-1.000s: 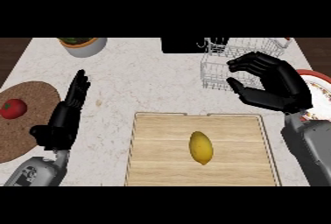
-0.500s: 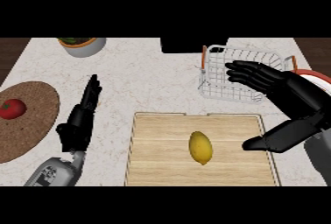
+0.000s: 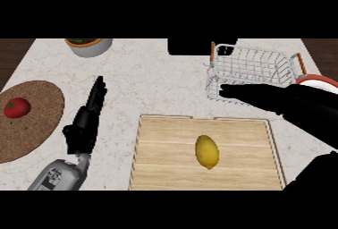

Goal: Pick the lemon from the tray and place it in the tiered basket

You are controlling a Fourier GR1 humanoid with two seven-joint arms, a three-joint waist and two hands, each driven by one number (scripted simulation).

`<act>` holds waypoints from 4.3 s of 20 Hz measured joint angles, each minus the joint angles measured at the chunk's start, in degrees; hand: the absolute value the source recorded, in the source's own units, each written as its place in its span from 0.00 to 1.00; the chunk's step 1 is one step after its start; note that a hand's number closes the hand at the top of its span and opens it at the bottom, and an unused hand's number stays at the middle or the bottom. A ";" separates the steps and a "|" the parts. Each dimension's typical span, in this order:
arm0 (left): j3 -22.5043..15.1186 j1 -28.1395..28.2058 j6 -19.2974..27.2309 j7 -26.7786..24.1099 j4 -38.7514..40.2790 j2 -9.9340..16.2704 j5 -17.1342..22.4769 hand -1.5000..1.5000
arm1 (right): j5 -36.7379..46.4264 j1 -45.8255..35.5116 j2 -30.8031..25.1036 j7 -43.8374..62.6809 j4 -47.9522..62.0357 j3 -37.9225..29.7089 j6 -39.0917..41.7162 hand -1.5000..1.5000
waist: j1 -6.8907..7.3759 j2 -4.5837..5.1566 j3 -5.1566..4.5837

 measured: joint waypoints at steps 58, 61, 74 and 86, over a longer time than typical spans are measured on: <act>3.85 2.62 -2.87 0.62 -1.32 -3.20 -4.33 0.50 | 11.80 -33.75 18.78 26.87 14.79 48.96 1.10 0.00 | -0.64 0.36 0.35; 4.20 2.46 -3.33 1.81 -2.44 -2.79 -4.54 0.50 | 13.60 -31.58 17.74 26.92 14.28 48.94 0.81 0.00 | -0.72 0.33 0.38; 5.24 3.87 -4.57 1.79 -3.02 -4.45 -6.56 0.50 | 22.00 -21.24 17.37 22.82 15.63 44.93 3.51 0.00 | -0.40 0.49 0.39; 6.44 3.26 -5.65 3.65 -3.82 -5.88 -8.75 0.50 | 28.53 -14.01 22.72 21.18 19.40 41.47 7.15 0.00 | -0.37 0.54 0.38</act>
